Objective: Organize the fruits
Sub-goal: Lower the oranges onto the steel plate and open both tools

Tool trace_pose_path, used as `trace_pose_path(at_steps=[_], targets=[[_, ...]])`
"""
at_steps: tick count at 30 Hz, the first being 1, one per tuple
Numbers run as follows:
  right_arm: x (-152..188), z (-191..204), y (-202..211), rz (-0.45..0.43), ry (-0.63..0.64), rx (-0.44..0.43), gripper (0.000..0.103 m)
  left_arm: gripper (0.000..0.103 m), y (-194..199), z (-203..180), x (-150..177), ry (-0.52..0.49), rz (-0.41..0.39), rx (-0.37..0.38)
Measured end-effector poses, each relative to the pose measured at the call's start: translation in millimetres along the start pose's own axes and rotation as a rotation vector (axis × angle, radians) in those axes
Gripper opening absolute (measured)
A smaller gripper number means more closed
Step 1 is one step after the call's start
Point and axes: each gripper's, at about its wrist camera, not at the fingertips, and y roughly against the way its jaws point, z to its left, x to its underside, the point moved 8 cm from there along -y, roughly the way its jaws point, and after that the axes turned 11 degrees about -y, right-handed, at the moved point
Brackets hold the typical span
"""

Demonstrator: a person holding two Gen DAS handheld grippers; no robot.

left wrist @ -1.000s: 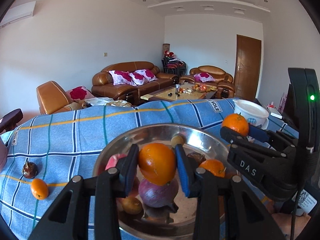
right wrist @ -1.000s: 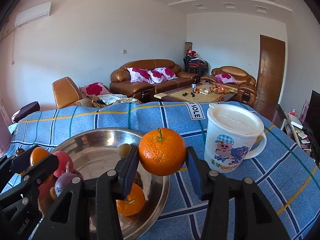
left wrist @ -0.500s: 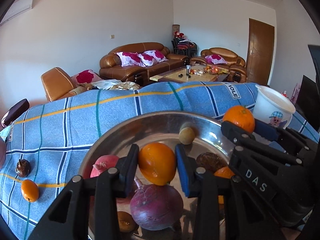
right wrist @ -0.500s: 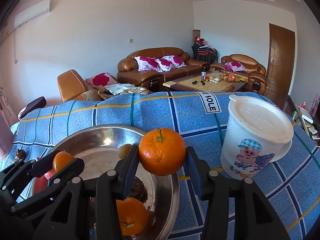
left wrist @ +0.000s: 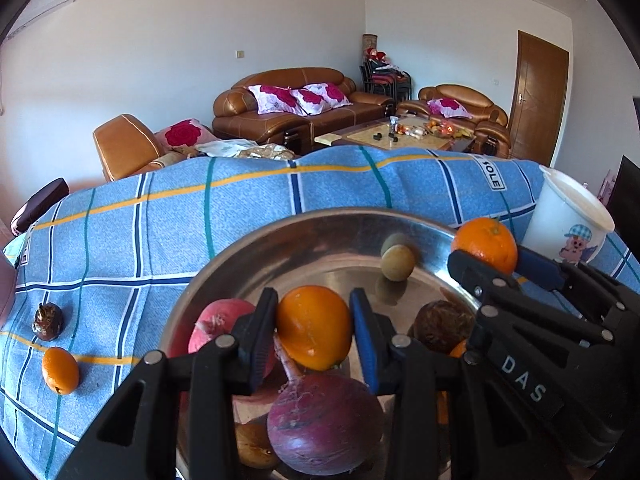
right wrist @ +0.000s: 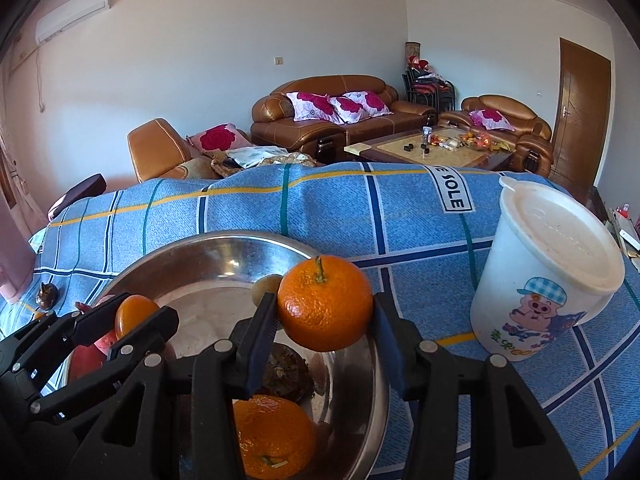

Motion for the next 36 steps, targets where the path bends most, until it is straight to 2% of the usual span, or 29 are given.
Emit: trace_pose_path(at_steps=[6, 12, 15, 17, 19, 21, 24, 28, 30, 32, 36], targets=[[0, 1, 0, -0.003, -0.013, -0.039, 0.051, 0.040, 1, 3, 0, 0.014, -0.017, 0.003], [-2, 6, 7, -0.041, -0.010, -0.072, 0.051, 0.052, 16, 12, -1, 0.038, -0.073, -0.043], [-5, 3, 12, -0.066, -0.029, -0.082, 0.051, 0.070, 30, 20, -1, 0.057, -0.115, -0.061], [-9, 0, 20, -0.108, -0.050, -0.086, 0.053, 0.092, 47, 25, -5, 0.055, -0.183, -0.101], [-15, -2, 33, -0.177, -0.065, -0.089, 0.061, 0.103, 67, 31, -9, 0.051, -0.261, -0.144], [-20, -3, 50, -0.270, -0.072, -0.102, 0.075, 0.103, 85, 39, -10, 0.054, -0.322, -0.181], [-26, -1, 79, -0.441, -0.066, -0.100, 0.085, 0.103, 99, 52, -5, 0.065, -0.355, -0.231], [-22, 3, 116, -0.649, -0.031, -0.074, 0.093, 0.103, 110, 66, 5, 0.064, -0.382, -0.315], [-21, 5, 126, -0.696, -0.031, -0.050, 0.101, 0.103, 113, 71, 10, 0.049, -0.382, -0.342], [-19, 5, 130, -0.710, -0.041, -0.026, 0.102, 0.103, 116, 73, 15, 0.039, -0.389, -0.350], [-15, 8, 128, -0.668, -0.049, -0.023, 0.102, 0.103, 120, 77, 23, 0.028, -0.399, -0.365]])
